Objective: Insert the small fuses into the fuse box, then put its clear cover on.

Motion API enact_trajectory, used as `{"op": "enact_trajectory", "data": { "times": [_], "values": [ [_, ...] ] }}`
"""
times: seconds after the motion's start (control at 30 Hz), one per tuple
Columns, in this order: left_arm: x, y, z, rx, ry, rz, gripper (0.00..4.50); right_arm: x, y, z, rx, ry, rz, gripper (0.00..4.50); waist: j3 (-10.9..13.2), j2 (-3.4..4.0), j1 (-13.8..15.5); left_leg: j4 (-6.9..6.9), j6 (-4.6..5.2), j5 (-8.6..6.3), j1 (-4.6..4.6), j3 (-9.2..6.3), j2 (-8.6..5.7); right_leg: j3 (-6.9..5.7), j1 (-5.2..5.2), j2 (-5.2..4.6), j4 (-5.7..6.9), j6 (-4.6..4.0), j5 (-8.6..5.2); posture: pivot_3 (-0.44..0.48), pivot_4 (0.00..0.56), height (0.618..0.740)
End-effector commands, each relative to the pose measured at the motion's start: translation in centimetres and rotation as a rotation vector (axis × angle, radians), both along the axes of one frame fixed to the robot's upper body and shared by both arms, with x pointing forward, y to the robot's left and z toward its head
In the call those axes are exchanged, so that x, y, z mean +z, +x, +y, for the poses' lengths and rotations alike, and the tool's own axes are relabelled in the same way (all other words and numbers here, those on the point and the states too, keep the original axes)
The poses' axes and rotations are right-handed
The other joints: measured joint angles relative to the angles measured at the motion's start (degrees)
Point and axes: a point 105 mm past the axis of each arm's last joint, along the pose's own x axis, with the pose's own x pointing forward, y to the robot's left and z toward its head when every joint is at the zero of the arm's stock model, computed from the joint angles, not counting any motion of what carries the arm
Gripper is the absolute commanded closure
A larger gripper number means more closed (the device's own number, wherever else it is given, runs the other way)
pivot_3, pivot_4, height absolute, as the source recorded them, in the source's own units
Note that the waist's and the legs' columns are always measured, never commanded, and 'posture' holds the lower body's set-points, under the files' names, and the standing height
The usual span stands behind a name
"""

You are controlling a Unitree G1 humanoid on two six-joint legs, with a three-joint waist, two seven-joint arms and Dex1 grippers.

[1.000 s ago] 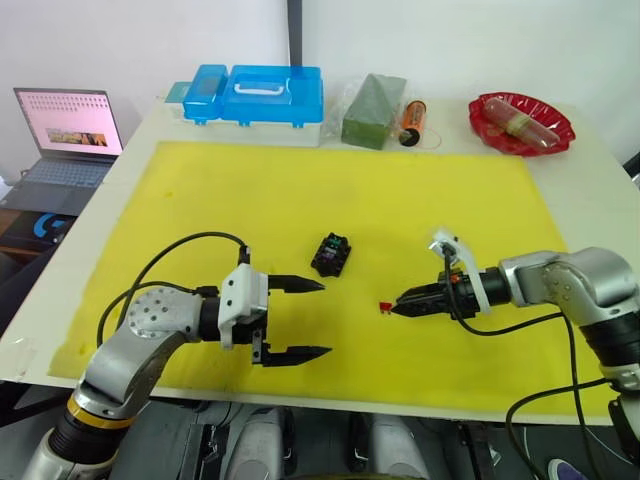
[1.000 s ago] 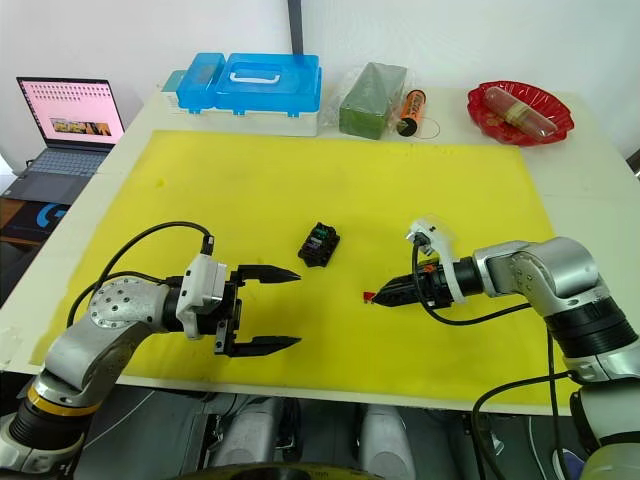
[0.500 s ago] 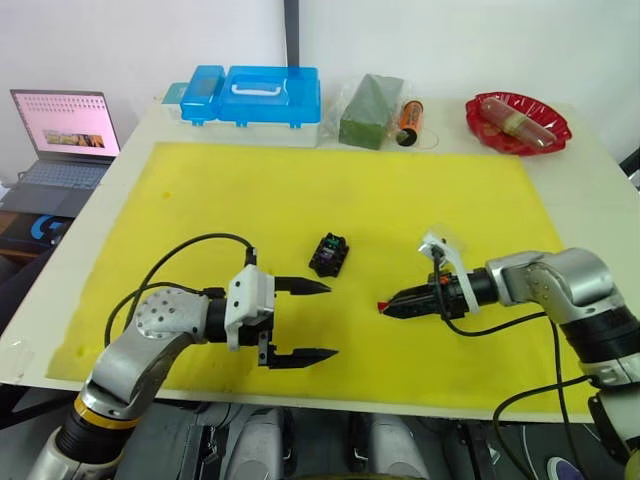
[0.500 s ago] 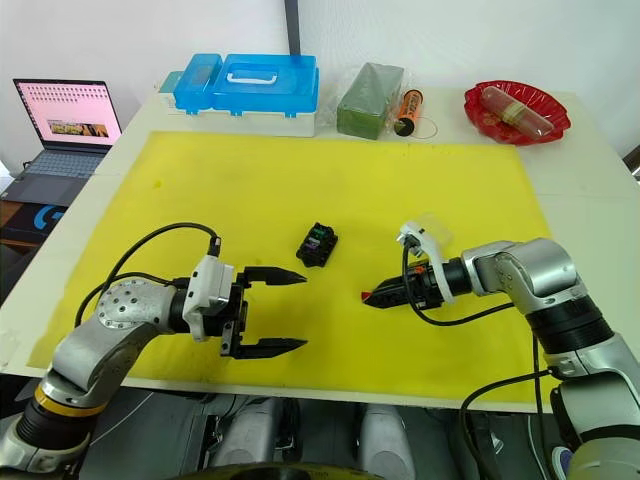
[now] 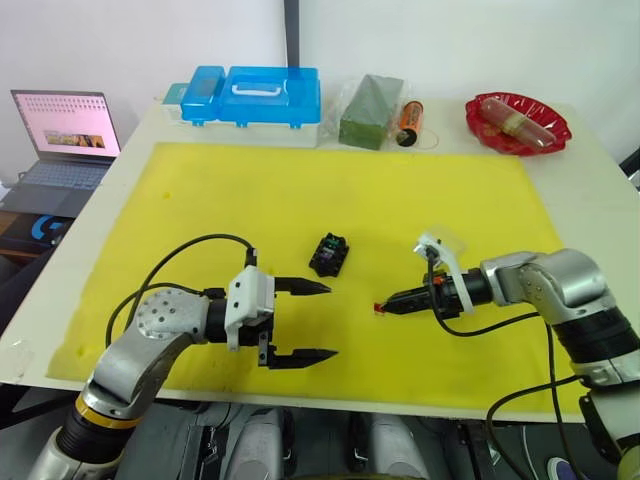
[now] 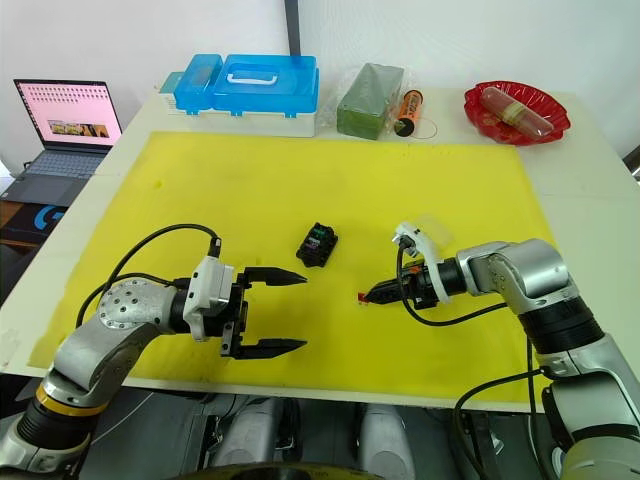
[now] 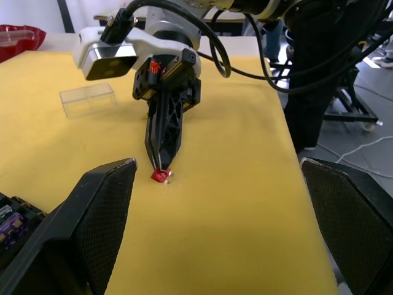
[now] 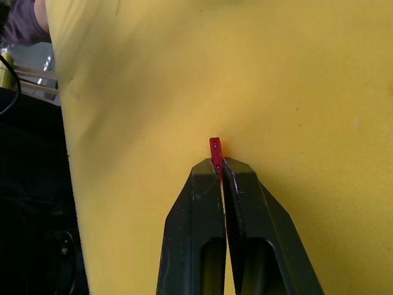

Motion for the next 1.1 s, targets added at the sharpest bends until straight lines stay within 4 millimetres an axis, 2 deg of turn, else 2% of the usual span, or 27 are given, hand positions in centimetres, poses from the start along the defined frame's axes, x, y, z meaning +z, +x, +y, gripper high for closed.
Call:
{"op": "enact_trajectory", "data": {
  "times": [0.03, 0.13, 0.2, 0.27, 0.33, 0.5, 0.93, 1.1],
  "values": [
    [1.4, 0.2, 0.7, 0.043, -0.038, -0.041, 0.00, 4.8, -0.1, 1.5, 0.040, 0.062, -0.144, 4.47, 0.00, 0.00, -0.01, 0.00, 0.00, 0.00, 0.00, -0.01, 0.00, 0.00, 0.00, 0.00, 0.02, 0.00, 0.00, 0.000, 0.150, 0.740],
    [2.1, 1.6, 2.3, 0.147, -0.072, -0.038, 0.00, 7.9, 0.0, 2.7, 0.024, 0.074, -0.280, 4.47, 0.00, 0.01, -0.11, 0.00, 0.00, 0.00, 0.02, -0.03, 0.01, 0.00, -0.02, -0.01, 0.05, -0.03, 0.02, 0.000, 0.150, 0.740],
    [2.4, 2.3, 3.2, 0.198, -0.080, -0.038, 0.00, 8.9, 0.3, 3.3, -0.006, 0.071, -0.347, 4.47, -0.02, -0.01, -0.02, 0.00, -0.01, 0.01, 0.03, -0.04, 0.03, 0.00, -0.02, 0.00, 0.06, -0.03, 0.02, 0.000, 0.150, 0.740],
    [2.4, 3.8, 4.2, 0.270, -0.091, -0.036, 0.00, 9.3, 1.9, 3.9, -0.093, 0.045, -0.433, 4.47, -0.05, -0.03, 0.08, 0.00, -0.01, 0.01, 0.03, -0.06, 0.02, -0.03, 0.03, 0.00, 0.06, -0.03, 0.02, 0.000, 0.150, 0.740],
    [2.2, 5.3, 4.8, 0.328, -0.092, -0.033, 0.00, 9.1, 3.6, 4.3, -0.143, -0.043, -0.569, 4.47, -0.05, -0.03, 0.16, 0.00, -0.03, 0.02, 0.06, -0.06, -0.02, -0.05, 0.09, -0.02, 0.05, -0.03, 0.02, 0.000, 0.150, 0.740],
    [1.8, 7.2, 4.0, 0.373, -0.149, -0.006, 0.00, 8.6, 4.8, 6.3, -0.103, -0.070, -0.685, 4.47, -0.06, -0.06, -0.05, 0.01, -0.03, 0.02, 0.02, -0.01, -0.08, -0.05, 0.08, -0.05, 0.01, 0.11, 0.10, 0.000, 0.150, 0.740],
    [1.0, 8.5, 3.0, 0.364, -0.139, -0.023, 0.00, 7.3, 6.6, 7.5, -0.042, -0.101, -0.755, 4.47, -0.06, -0.05, -0.06, 0.00, -0.13, 0.09, 0.05, 0.02, -0.02, -0.05, 0.06, 0.00, 0.05, 0.10, 0.11, 0.000, 0.150, 0.740],
    [0.9, 8.7, 2.7, 0.367, -0.145, -0.021, 0.00, 6.3, 7.1, 7.3, -0.030, -0.124, -0.761, 4.47, -0.06, -0.05, -0.14, -0.01, -0.14, 0.09, 0.05, 0.03, -0.02, -0.05, 0.06, 0.00, 0.06, 0.10, 0.11, 0.000, 0.150, 0.740]
  ]
}}
